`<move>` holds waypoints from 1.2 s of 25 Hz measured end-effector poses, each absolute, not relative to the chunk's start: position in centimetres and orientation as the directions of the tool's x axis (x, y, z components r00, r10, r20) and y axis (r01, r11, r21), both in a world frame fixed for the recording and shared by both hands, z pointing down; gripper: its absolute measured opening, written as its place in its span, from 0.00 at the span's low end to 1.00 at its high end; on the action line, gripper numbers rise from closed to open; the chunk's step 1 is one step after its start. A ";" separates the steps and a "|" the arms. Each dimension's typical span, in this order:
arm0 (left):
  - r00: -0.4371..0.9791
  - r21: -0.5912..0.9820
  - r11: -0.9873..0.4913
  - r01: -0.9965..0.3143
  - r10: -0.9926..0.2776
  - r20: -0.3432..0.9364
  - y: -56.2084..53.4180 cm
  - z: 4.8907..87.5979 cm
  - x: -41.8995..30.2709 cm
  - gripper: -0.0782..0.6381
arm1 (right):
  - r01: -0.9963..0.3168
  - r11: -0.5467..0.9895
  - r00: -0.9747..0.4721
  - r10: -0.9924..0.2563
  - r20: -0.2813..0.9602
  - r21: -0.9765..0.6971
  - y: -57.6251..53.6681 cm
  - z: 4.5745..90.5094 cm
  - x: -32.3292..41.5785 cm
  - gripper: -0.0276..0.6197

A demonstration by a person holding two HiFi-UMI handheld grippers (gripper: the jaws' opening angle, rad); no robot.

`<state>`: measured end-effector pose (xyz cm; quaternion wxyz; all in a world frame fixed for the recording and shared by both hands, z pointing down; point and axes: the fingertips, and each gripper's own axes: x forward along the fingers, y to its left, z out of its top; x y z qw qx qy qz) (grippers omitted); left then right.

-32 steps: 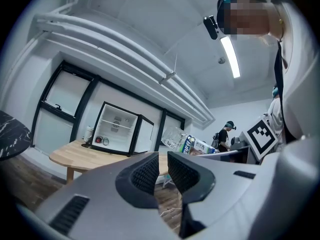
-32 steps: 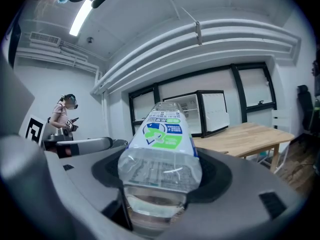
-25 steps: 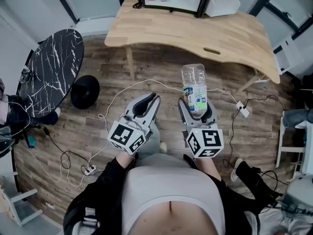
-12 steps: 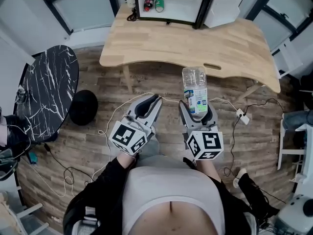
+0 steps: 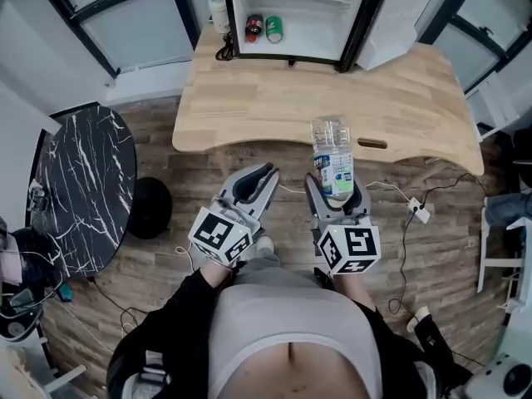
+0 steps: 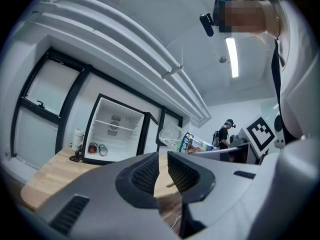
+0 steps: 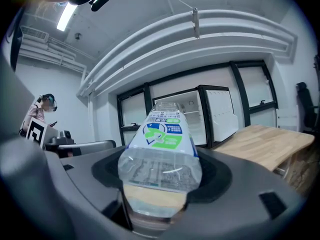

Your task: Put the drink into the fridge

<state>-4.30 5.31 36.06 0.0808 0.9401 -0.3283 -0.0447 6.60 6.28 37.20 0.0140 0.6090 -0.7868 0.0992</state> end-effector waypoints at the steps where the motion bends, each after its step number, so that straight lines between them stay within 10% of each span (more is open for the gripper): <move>1: 0.783 0.179 -0.774 -0.607 -0.622 -0.032 4.6 36.0 -4.5 0.19 | -0.961 0.237 -0.257 -0.956 0.142 -0.141 5.7 37.2 6.3 0.57; 30: 0.778 0.213 -0.765 -0.608 -0.627 -0.031 -3.0 37.2 -6.1 0.19 | -0.951 0.228 -0.266 -0.947 0.179 -0.208 -1.4 38.4 5.1 0.57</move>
